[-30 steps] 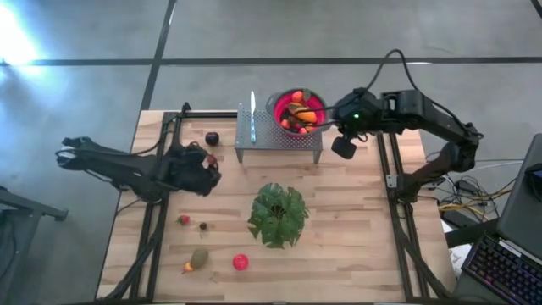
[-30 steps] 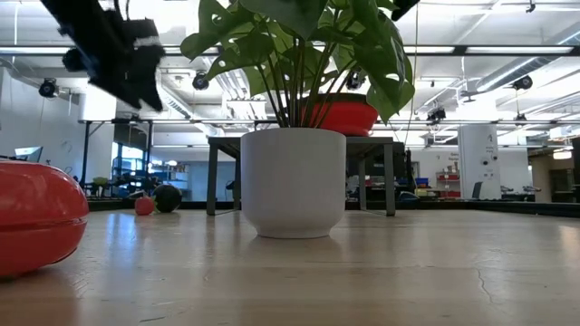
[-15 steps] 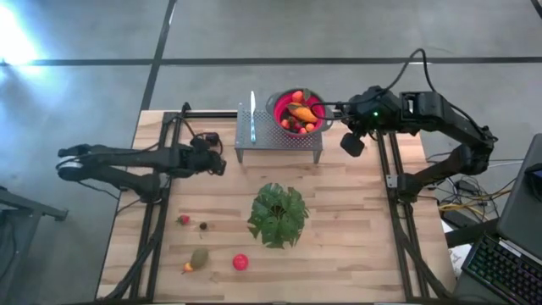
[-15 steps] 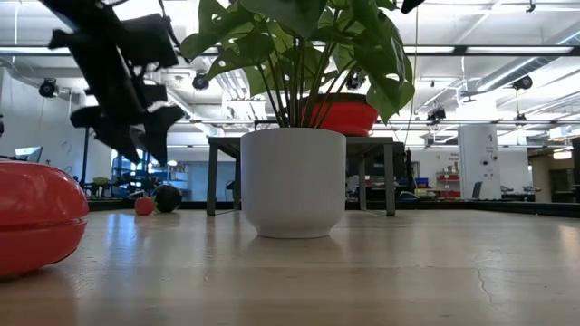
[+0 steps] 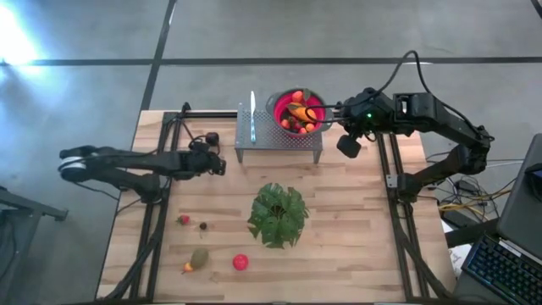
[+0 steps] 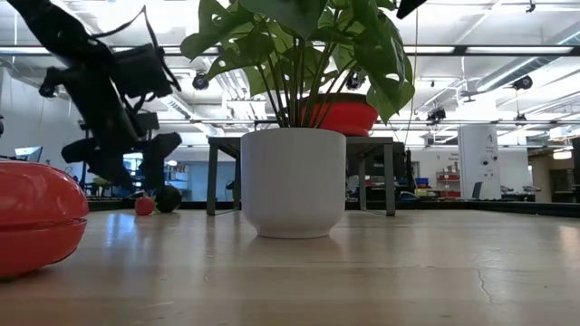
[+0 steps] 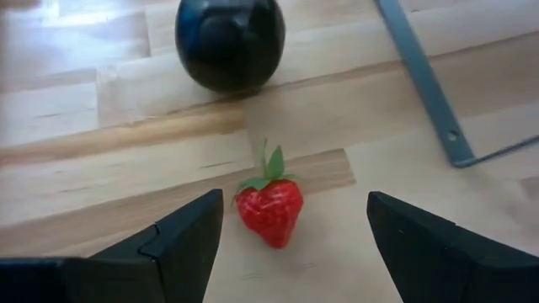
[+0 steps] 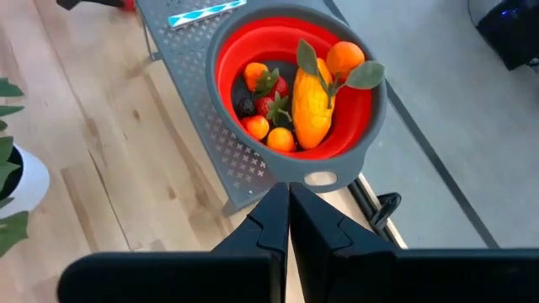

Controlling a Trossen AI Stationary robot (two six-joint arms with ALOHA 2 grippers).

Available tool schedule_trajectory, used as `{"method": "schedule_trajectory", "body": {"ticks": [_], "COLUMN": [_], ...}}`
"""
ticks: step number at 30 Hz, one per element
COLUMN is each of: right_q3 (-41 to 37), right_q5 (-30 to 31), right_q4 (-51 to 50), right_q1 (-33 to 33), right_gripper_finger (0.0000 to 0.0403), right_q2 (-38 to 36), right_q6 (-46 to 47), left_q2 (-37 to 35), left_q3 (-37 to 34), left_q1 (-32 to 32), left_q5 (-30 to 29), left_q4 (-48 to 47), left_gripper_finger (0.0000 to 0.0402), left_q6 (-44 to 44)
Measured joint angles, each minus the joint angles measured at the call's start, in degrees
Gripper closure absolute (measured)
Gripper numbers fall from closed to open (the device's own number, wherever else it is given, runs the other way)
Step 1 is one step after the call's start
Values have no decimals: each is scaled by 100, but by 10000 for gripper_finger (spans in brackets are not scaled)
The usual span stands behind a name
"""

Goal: Pick & Place Fruit
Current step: Put the red strawberry into the red strainer bowl on the shelf

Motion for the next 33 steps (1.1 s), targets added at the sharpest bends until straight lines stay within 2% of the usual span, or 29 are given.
{"method": "schedule_trajectory", "body": {"ticks": [18,33], "right_q3": [0,-2], "right_q5": [0,0], "right_q4": [-7,-11], "right_q1": [2,2], "right_gripper_finger": [394,394], "right_q2": [0,0], "right_q6": [40,-4], "left_q2": [1271,1332], "left_q3": [-35,-24], "left_q1": [266,294], "left_q5": [-96,-30], "left_q4": [807,889], "left_gripper_finger": [107,212], "left_q6": [-103,-124]}}
